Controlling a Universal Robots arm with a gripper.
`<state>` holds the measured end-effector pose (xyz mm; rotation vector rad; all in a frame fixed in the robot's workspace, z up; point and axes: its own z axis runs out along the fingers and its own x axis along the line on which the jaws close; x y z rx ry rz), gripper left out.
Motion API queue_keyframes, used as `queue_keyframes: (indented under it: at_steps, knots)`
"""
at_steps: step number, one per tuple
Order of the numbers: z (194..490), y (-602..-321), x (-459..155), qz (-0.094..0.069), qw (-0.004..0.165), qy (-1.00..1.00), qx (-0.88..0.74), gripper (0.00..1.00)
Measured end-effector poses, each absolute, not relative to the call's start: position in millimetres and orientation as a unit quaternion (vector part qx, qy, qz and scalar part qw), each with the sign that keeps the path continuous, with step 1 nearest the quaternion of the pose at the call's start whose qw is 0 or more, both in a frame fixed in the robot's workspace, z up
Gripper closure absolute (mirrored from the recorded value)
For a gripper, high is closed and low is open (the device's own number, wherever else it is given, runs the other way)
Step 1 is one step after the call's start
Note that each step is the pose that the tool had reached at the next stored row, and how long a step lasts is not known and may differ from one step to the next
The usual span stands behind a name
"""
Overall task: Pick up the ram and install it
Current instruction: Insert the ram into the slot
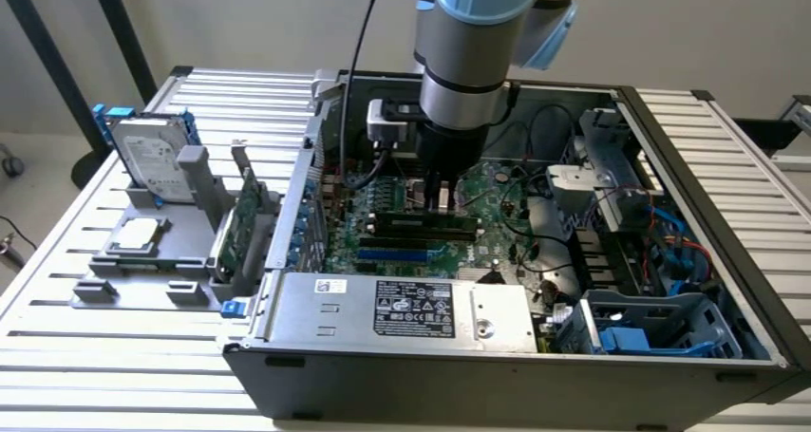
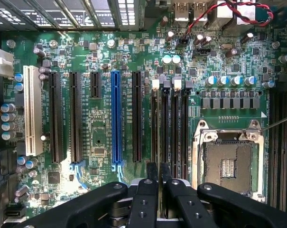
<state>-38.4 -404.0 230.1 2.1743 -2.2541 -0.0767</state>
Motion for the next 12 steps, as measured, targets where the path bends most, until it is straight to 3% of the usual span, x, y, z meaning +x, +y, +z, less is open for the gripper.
queue_keyframes:
  at_steps: [12]
  knots:
    - [229.9, -404.0, -41.6, -0.019, 0.0, -0.724, 0.69, 0.86]
